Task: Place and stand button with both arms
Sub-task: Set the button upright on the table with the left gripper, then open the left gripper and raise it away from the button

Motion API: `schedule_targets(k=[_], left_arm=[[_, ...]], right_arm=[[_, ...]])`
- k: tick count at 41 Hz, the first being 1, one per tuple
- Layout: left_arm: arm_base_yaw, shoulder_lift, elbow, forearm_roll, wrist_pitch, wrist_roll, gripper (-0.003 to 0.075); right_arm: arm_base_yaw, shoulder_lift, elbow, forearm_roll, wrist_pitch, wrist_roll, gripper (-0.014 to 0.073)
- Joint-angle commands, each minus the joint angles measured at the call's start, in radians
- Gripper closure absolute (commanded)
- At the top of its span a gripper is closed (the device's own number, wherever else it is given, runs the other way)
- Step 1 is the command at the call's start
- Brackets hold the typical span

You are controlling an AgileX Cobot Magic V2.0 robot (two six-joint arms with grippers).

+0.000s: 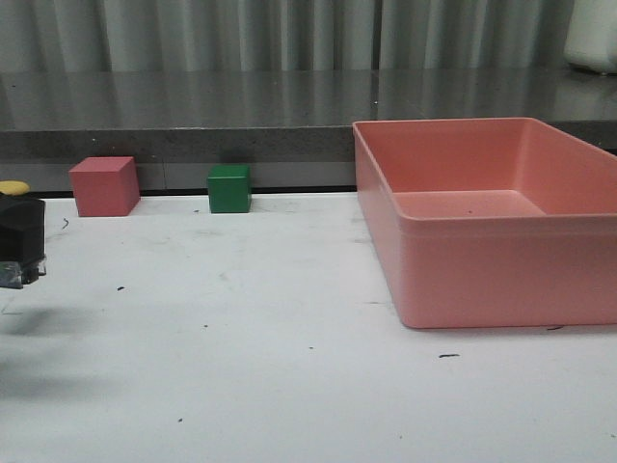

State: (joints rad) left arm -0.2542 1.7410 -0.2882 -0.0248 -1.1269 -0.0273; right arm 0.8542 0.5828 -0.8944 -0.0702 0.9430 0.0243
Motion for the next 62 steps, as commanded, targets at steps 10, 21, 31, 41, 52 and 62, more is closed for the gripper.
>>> schedule_targets(k=[10,21,31,41,52,62], left_arm=[[0.001,0.054,-0.066,-0.001,-0.240,-0.010,0.0481],[0.001,0.117,-0.093,-0.001,-0.240,-0.010,0.0477],[0.001,0.128,-0.080,0.006,-0.240,-0.010,0.0372],[0.001,0.109,-0.029,0.006,-0.240,-0.014,0.0216],[0.001,-0.097,0.096,0.006,-0.134,-0.022,0.0217],[-0.001,-0.426,0.077,0.025,0.393,-0.063,0.0217]], right_arm=[[-0.003,0.005,-0.026,-0.006,-0.064,-0.005,0.0115],[-0.003,0.005,-0.026,-0.006,-0.064,-0.005,0.0115],[-0.003,0.005,-0.026,-0.006,-0.064,-0.005,0.0115],[-0.003,0.005,-0.026,-0.006,-0.064,-0.005,0.0115],[-0.003,0.005,-0.026,-0.006,-0.064,-0.005,0.0115],[-0.003,0.005,-0.026,-0.006,-0.064,-0.005,0.0115]])
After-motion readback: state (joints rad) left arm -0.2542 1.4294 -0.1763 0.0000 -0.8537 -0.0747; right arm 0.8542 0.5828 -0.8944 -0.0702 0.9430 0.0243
